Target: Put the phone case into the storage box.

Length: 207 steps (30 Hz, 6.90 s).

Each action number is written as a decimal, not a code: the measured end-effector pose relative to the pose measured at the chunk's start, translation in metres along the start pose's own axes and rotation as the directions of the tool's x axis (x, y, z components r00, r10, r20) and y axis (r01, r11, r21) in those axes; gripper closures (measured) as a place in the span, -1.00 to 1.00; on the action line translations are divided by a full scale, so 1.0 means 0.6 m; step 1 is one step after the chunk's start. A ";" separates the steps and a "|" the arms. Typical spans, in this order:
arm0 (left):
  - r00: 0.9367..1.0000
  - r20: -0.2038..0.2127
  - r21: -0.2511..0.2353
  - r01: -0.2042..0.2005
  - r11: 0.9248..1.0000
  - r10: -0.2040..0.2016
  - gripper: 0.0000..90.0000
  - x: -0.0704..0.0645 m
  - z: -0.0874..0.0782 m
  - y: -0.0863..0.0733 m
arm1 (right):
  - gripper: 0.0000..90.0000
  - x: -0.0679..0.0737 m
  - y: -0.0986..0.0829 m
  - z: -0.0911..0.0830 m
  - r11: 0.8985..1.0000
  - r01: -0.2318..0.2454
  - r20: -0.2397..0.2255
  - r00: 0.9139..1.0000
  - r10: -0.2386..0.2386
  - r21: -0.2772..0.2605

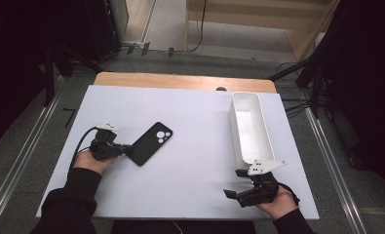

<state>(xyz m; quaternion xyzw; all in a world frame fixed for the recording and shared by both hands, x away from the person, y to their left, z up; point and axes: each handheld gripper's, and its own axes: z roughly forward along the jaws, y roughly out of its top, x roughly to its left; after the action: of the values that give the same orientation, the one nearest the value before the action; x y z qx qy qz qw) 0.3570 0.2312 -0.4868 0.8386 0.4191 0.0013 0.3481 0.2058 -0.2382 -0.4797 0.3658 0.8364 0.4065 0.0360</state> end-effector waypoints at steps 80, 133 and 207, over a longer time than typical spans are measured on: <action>0.974 0.123 -0.105 -0.178 0.978 0.190 -0.41 -0.126 -0.054 -0.056 | -0.72 0.000 -0.001 0.001 1.000 0.000 0.004 1.000 0.000 -0.002; 0.985 -0.012 -0.173 -0.172 0.970 0.173 -0.41 -0.062 -0.032 0.028 | -0.72 -0.002 0.000 0.005 1.000 -0.001 -0.009 1.000 0.001 0.003; 0.955 -0.170 -0.045 -0.252 0.967 0.242 -0.92 -0.063 0.096 0.041 | -0.72 0.001 -0.004 0.003 1.000 0.002 -0.001 1.000 -0.002 0.011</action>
<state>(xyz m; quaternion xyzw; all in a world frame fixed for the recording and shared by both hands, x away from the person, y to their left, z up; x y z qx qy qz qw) 0.3665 0.1610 -0.5049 0.8694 0.3378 0.1272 0.3374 0.2046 -0.2377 -0.4827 0.3648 0.8392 0.4018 0.0341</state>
